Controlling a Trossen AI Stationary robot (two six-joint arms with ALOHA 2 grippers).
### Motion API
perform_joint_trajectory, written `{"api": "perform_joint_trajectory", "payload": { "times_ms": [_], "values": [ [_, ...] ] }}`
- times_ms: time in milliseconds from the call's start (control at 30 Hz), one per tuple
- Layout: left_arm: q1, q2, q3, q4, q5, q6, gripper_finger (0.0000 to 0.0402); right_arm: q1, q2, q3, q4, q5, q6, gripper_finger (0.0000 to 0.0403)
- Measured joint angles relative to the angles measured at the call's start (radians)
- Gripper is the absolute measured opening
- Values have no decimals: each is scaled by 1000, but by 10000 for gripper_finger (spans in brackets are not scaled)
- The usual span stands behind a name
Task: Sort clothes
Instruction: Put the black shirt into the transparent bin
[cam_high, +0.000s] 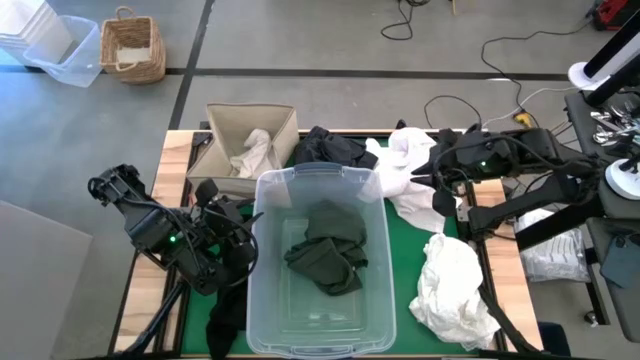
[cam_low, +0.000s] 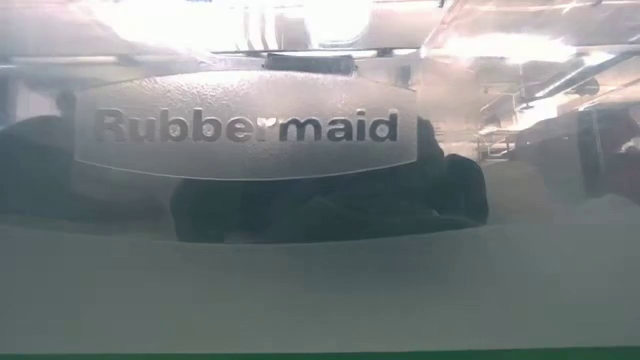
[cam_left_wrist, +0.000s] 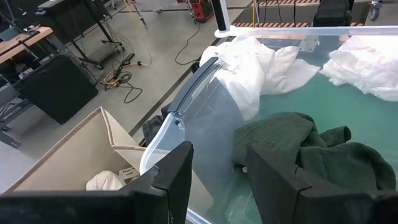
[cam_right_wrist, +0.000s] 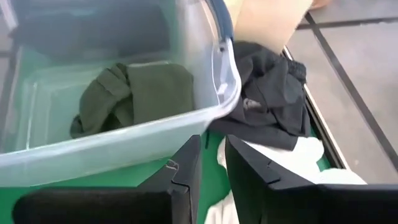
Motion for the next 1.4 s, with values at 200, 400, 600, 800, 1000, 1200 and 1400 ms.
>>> {"api": "perform_joint_trajectory", "payload": {
  "times_ms": [200, 400, 600, 800, 1000, 1200, 1400],
  "values": [
    [0, 0, 0, 0, 0, 0, 132, 0, -23, -94, 5, 21, 33, 77],
    [0, 0, 0, 0, 0, 0, 132, 0, -50, -209, 11, 26, 44, 92],
    [0, 0, 0, 0, 0, 0, 132, 0, -109, -340, 33, 34, 112, 106],
    [0, 0, 0, 0, 0, 0, 132, 0, -169, -436, 34, 86, 199, 118],
    [0, 0, 0, 0, 37, 0, 132, 0, -219, -513, 59, 85, 243, 127],
    [0, 0, 0, 0, 52, 0, 132, 0, -256, -572, 87, 86, 250, 129],
    [0, 0, 0, 0, 52, 0, 132, 0, -272, -609, 114, 86, 250, 119]
  ]
}}
